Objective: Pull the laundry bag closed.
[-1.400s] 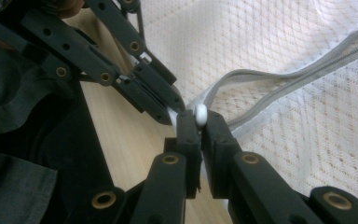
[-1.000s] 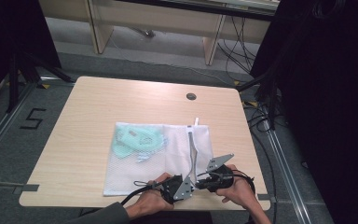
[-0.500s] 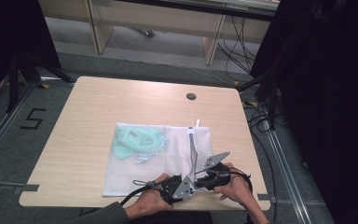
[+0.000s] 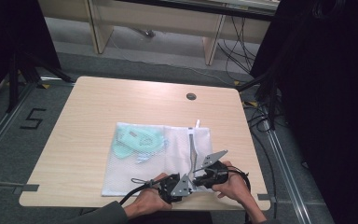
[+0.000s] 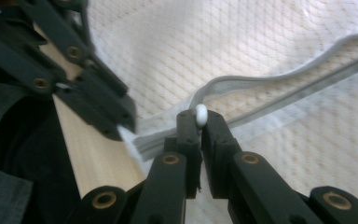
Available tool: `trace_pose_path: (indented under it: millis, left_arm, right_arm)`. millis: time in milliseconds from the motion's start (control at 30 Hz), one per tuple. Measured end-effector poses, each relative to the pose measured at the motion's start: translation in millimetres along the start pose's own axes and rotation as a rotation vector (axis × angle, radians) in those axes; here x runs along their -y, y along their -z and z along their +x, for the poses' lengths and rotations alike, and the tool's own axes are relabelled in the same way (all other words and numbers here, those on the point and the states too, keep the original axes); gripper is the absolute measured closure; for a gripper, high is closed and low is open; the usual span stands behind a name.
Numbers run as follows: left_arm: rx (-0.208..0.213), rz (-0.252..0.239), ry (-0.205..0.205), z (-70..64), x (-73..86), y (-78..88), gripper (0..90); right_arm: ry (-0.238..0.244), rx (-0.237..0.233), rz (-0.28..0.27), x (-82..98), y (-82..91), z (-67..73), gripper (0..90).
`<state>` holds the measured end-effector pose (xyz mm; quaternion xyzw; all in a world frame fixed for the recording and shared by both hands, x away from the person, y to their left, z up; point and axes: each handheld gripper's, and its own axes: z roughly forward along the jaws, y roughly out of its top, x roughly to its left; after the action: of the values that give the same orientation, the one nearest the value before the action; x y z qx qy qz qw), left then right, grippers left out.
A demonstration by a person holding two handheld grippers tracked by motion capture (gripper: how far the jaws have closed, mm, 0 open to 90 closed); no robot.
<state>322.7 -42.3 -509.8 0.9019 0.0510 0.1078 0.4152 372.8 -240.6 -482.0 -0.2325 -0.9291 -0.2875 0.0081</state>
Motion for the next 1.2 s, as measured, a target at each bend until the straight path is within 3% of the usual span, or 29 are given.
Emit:
trace_pose_path:
  millis: [200, 267, 367, 500, 533, 567, 733, 767, 833, 900, 967, 1067, 1100, 1200]
  left_arm:
    - [0.005, -0.013, 0.013, -1.5, 0.5, 3.2, 88.7]
    - [0.008, 0.009, -0.008, 0.0, 1.2, 4.2, 88.7]
    - [0.011, -0.001, 0.016, 0.3, 2.2, 4.2, 88.7]
    - [0.008, 0.005, 0.002, 0.8, 1.7, 7.1, 88.7]
    - [0.006, 0.019, -0.023, 3.0, 0.9, 9.1, 88.7]
    - [0.005, -0.006, 0.021, 1.3, 1.4, 7.8, 88.7]
    - [0.018, 0.026, -0.010, 1.0, 2.8, 9.3, 88.7]
    - [0.037, 0.003, 0.008, 0.7, 2.8, 7.6, 88.7]
    - [0.032, -0.008, 0.024, 1.8, 4.6, 8.2, 88.7]
    - [0.038, 0.016, 0.001, 4.2, 4.5, 10.2, 88.7]
    - [0.032, -0.007, 0.044, 2.2, 4.6, 9.4, 88.7]
    - [0.024, 0.011, 0.015, 3.7, 4.5, 11.5, 88.7]
    - [0.025, -0.003, 0.043, 2.5, 4.7, 10.6, 88.7]
    - [0.026, -0.003, 0.039, 3.2, 5.4, 10.8, 88.7]
  right_arm:
    - [0.006, 0.013, -0.004, -6.7, -2.0, -4.9, 86.4]
    - [0.004, 0.010, -0.005, -7.8, -1.4, -5.6, 86.4]
    - [0.004, 0.023, 0.003, -11.0, -5.9, -7.0, 86.4]
    - [0.007, 0.030, -0.003, -13.6, -5.5, -9.3, 86.4]
    - [0.009, 0.031, 0.001, -14.4, -5.9, -10.3, 86.4]
    - [0.007, 0.025, -0.003, -15.0, -6.1, -11.3, 86.4]
    - [0.015, 0.039, 0.002, -18.6, -9.4, -13.8, 86.4]
    - [0.015, 0.039, 0.002, -18.6, -9.4, -13.8, 86.4]
    - [0.012, 0.037, -0.003, -20.4, -9.7, -14.5, 86.4]
    - [0.014, 0.043, -0.001, -21.0, -10.0, -15.1, 86.4]
    - [0.010, 0.044, 0.002, -21.4, -11.3, -15.9, 86.4]
    - [0.013, 0.045, -0.003, -23.6, -10.8, -18.0, 86.4]
    - [0.014, 0.049, -0.006, -23.8, -11.3, -18.5, 86.4]
    - [0.012, 0.044, -0.008, -24.0, -11.8, -18.9, 86.4]
